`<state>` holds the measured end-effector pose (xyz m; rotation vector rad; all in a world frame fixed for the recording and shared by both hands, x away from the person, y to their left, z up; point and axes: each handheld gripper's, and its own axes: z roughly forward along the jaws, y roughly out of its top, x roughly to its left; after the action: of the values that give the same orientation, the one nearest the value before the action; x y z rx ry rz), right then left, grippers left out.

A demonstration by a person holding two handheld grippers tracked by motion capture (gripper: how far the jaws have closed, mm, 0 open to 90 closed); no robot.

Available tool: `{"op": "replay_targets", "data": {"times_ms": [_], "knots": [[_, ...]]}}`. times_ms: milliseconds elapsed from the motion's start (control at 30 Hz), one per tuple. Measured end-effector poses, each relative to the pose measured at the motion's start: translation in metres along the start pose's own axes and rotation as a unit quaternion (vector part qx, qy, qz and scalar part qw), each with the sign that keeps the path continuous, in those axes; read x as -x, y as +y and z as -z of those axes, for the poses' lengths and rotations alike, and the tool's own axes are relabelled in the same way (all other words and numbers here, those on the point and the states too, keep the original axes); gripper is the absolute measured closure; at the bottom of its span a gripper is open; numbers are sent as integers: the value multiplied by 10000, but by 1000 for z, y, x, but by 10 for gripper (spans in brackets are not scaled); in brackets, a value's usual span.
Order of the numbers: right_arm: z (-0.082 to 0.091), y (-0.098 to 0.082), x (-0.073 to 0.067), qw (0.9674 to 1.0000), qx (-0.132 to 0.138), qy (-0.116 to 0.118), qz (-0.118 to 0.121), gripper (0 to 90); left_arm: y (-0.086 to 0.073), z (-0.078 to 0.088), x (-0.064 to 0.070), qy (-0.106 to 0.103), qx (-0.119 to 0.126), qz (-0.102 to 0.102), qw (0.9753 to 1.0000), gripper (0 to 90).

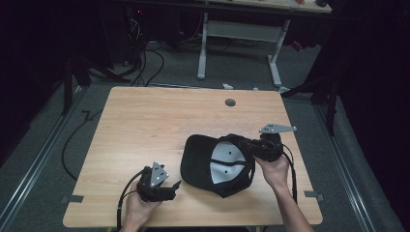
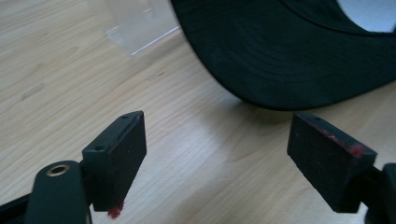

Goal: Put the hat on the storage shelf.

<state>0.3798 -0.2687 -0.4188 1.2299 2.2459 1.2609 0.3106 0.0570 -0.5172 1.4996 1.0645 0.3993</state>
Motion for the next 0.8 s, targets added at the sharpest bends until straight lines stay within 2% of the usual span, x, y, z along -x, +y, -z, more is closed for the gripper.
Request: {"op": "replay_targets", "data": {"times_ms": [200, 400, 800], "knots": [[2, 3, 1, 10000, 32, -22, -68, 838, -8, -5, 14, -143, -172, -165, 9996, 171], [5, 7, 1, 9999, 58, -8, -103, 838, -12, -12, 25, -193, -274, -358, 9988, 142], [0, 9, -3, 9997, 0, 130, -184, 837, -9, -18, 36, -243, -64, -512, 9984, 125]]}}
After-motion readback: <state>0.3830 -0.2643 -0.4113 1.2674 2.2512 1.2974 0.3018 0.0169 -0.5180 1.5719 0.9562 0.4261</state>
